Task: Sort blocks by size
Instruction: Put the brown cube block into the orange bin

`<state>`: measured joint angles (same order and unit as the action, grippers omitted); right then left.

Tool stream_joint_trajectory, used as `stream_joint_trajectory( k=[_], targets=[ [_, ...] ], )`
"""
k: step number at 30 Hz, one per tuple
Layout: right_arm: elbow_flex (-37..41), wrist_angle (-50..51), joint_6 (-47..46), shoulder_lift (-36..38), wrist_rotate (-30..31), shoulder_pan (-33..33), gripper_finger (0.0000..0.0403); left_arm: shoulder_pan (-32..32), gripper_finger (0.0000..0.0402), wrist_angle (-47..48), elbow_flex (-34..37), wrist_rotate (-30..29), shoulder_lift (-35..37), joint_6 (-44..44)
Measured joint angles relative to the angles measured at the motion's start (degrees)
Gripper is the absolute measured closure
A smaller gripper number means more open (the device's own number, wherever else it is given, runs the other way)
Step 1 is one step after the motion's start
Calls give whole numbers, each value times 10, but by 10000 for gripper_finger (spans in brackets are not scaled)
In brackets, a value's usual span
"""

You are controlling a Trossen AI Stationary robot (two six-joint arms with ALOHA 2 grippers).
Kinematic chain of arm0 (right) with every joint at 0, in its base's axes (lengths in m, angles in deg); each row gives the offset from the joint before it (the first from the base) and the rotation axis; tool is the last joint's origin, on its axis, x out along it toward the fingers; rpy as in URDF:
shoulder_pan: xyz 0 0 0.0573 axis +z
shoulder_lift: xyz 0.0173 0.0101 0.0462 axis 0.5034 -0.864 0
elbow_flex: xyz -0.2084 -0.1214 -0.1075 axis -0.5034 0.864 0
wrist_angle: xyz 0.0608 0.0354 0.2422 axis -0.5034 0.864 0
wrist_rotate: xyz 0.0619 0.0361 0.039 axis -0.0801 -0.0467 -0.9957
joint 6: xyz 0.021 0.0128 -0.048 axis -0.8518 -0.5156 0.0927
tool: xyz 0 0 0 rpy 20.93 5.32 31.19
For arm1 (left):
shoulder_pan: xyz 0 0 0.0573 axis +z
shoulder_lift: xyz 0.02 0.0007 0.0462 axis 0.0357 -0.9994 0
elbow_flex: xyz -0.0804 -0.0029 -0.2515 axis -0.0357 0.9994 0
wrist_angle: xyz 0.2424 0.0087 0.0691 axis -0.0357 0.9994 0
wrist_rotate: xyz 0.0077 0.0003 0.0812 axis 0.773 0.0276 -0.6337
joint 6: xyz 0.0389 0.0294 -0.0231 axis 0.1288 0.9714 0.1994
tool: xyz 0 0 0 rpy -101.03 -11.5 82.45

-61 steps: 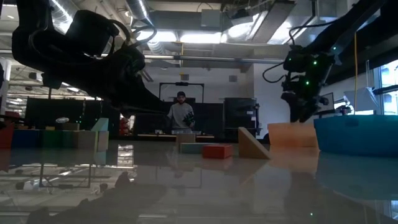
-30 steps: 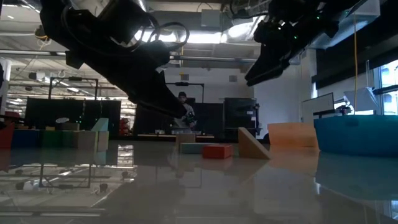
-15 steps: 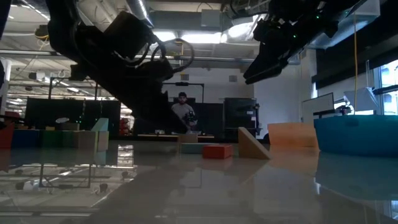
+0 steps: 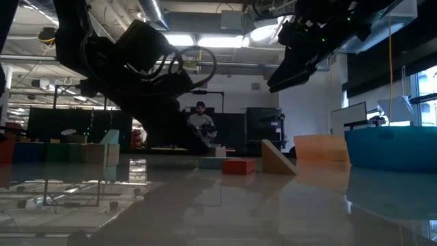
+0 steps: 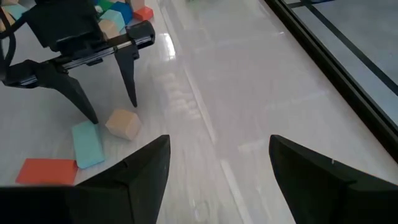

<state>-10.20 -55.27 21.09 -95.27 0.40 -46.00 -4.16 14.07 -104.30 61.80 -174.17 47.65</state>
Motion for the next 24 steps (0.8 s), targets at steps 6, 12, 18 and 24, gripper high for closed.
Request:
stream_joint_trajectory(
  k=[6,12,18,24],
  targets=[
    [0,0,0,0,0,0,132,7,149,-30,0,3,0,64],
    [0,0,0,0,0,0,132,40,149,-36,0,68,-3,113],
    [0,-1,0,0,0,0,132,75,149,-52,-3,138,-3,152],
    [0,-1,0,0,0,0,132,108,149,-55,-4,222,-18,147]
  ],
)
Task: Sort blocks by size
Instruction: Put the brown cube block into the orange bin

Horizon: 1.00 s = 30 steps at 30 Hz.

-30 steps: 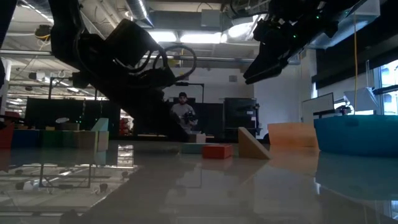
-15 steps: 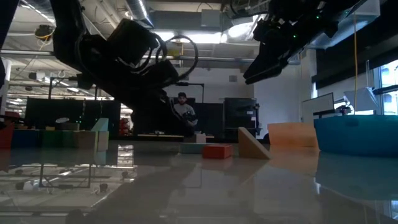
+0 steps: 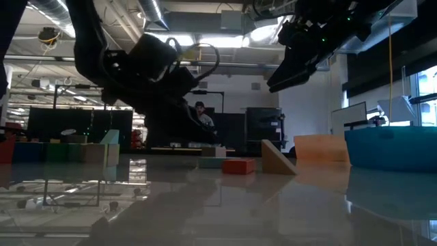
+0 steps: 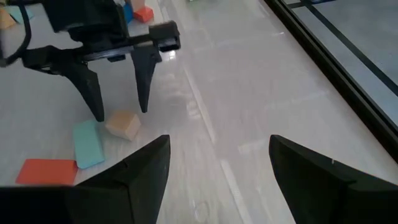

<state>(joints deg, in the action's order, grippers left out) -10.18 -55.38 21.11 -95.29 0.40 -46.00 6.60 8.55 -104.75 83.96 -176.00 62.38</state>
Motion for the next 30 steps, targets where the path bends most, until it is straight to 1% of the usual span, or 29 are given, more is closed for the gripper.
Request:
stream_joint_trajectory(
  k=[3,11,14,20,27,30],
  targets=[
    [0,-1,0,0,0,0,132,6,149,-1,-14,33,-26,-5],
    [0,0,0,0,0,0,132,5,150,3,-51,45,-85,0],
    [0,1,1,0,0,0,132,5,171,2,-54,47,-89,-4],
    [0,3,1,0,0,0,132,5,252,12,-54,45,-82,-7],
    [0,3,2,-1,-12,6,132,-1,255,30,-53,41,-45,-23],
    [0,-4,1,-3,-14,20,132,-12,252,49,-53,-1,-19,-22]
  ],
)
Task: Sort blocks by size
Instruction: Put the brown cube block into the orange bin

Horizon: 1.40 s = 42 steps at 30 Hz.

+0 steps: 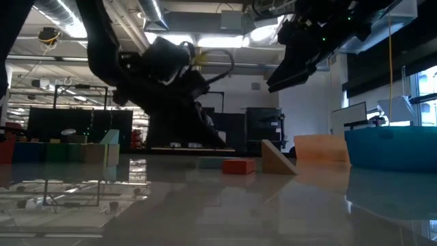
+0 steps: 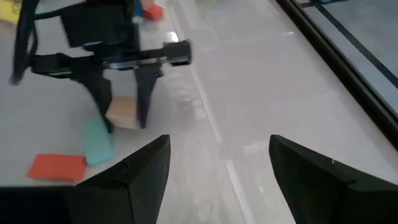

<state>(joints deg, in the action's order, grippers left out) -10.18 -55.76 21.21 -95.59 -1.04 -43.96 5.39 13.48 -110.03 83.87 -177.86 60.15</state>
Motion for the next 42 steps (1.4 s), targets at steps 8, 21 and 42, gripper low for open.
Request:
stream_joint_trajectory(
  k=[8,21,42],
  targets=[
    [0,-80,-78,-40,-1,46,132,-59,254,29,0,-149,90,73],
    [0,-294,-213,-164,-62,55,132,-112,248,10,-1,-362,145,218],
    [0,-488,-259,-252,-77,55,197,-112,242,-10,-1,-368,145,227]
  ],
)
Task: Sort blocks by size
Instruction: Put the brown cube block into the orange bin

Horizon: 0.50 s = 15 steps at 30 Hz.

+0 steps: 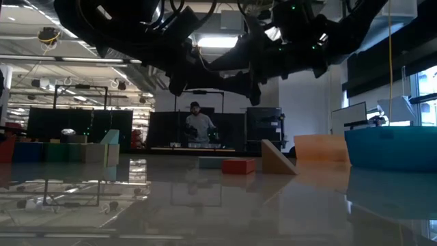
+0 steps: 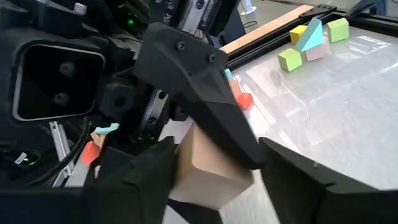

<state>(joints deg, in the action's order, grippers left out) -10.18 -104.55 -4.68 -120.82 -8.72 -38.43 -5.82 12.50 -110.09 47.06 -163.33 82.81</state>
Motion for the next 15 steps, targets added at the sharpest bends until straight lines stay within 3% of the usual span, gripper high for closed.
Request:
stream_joint_trajectory(
  k=[4,15],
  targets=[
    [0,2,-7,0,-2,0,264,0,237,4,0,-1,0,5],
    [0,19,9,19,0,-1,266,-20,163,46,0,-5,34,-36]
  ],
)
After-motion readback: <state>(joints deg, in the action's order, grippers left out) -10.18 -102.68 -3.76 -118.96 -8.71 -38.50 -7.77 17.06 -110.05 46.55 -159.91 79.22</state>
